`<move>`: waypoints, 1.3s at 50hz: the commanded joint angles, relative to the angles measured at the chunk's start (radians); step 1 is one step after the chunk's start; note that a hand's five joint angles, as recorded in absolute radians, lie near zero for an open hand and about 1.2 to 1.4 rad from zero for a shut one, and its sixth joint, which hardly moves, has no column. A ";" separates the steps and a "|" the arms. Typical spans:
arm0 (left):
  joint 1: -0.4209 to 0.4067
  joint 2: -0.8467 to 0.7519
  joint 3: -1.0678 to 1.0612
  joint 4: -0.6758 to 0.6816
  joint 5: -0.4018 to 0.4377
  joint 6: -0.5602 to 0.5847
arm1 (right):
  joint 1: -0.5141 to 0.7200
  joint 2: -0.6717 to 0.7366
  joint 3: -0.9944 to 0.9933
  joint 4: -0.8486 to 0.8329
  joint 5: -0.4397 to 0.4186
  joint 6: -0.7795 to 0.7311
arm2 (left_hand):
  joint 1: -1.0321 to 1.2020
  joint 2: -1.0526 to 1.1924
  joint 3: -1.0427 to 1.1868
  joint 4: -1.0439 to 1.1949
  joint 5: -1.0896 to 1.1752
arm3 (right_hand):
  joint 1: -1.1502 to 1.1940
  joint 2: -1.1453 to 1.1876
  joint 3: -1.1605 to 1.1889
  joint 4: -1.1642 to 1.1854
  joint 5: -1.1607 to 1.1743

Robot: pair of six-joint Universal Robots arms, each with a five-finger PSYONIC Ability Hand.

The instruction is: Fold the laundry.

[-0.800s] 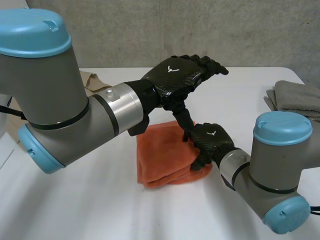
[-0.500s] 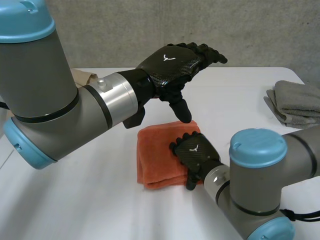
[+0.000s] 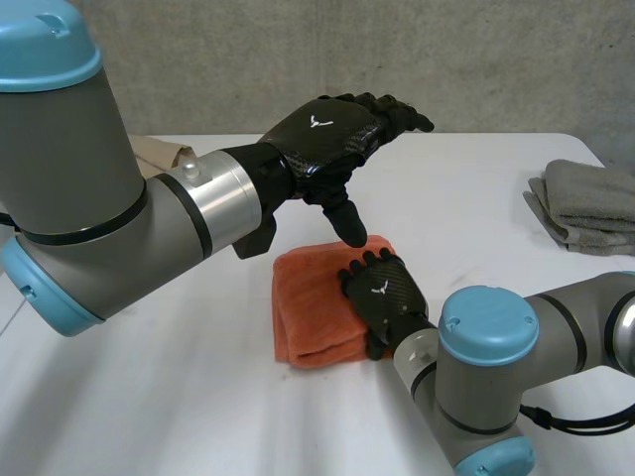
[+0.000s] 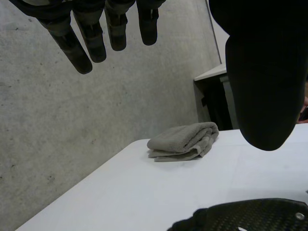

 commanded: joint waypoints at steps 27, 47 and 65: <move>0.028 0.093 0.071 0.001 -0.015 -0.035 | -0.280 0.097 -0.672 -0.067 -0.085 0.074 | -0.016 -0.029 -0.035 -0.027 -0.051 | 1.065 1.063 1.080 1.079 1.072; 0.022 0.036 0.042 0.040 -0.017 -0.065 | -0.803 0.442 -0.909 -0.115 -0.359 0.324 | -0.016 -0.029 -0.035 -0.027 -0.051 | 1.065 1.063 1.080 1.079 1.072; 0.022 0.019 0.001 0.055 -0.017 -0.060 | -0.964 0.447 -0.661 -0.309 -0.550 0.355 | -0.016 -0.029 -0.035 -0.027 -0.051 | 1.065 1.063 1.080 1.079 1.072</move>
